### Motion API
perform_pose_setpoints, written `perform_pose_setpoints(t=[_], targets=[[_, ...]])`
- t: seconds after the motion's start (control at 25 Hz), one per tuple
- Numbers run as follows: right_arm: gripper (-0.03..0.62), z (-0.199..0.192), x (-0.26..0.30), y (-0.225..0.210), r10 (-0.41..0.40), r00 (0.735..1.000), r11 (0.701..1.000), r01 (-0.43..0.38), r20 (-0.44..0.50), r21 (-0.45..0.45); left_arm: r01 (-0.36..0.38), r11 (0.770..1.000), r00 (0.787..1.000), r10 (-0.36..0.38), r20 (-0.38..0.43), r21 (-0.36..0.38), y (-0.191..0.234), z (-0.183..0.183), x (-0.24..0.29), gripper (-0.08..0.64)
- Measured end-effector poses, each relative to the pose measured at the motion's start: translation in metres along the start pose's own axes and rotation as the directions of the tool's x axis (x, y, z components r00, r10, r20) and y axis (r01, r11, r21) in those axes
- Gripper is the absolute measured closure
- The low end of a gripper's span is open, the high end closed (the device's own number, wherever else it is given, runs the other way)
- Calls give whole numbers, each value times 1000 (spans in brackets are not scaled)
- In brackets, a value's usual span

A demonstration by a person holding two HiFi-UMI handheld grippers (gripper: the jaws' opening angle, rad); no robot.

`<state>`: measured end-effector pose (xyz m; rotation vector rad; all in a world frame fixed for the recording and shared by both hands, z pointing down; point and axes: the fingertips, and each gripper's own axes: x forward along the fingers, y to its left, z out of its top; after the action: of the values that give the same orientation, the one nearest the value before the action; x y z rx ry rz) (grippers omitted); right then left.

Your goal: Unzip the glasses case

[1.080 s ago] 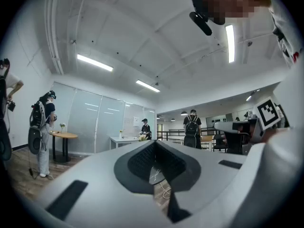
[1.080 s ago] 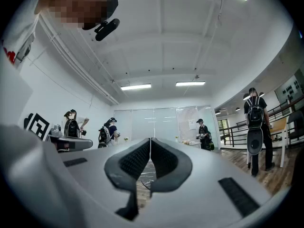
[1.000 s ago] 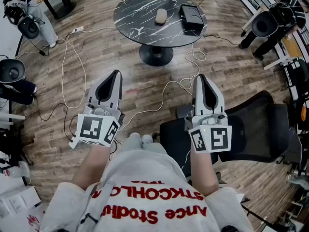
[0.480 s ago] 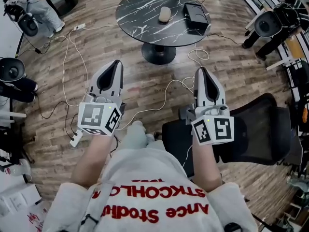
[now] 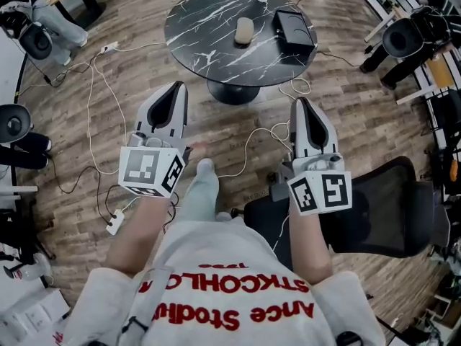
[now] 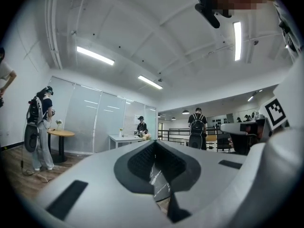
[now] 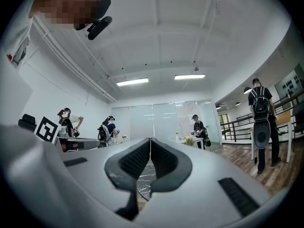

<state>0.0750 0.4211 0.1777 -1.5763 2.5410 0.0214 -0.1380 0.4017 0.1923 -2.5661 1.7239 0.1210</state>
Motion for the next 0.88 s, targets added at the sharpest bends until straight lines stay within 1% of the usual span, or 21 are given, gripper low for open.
perform_pose_setpoints(t=[0.2,0.32,0.44,0.6,0.88], targets=[[575,-13,84,-20,-35,999,999,35,-20,-21,49,999,999,-49,3,-20,51,-6,79,552],[575,-23,133,-39,-76,996,997,76,-35,-8,65,998,998,-65,-10,-27,85,-12,126,552],[575,-23,172,-53,-104,994,995,104,-31,-8,85,996,996,-85,-19,-30,110,-17,169,552],[575,-21,210,-61,-110,993,993,109,-32,-40,115,993,993,-115,-15,-35,129,-19,214,552],[575,-28,246,-86,-114,992,993,112,-49,-44,134,989,990,-137,-36,-69,137,-35,258,552]])
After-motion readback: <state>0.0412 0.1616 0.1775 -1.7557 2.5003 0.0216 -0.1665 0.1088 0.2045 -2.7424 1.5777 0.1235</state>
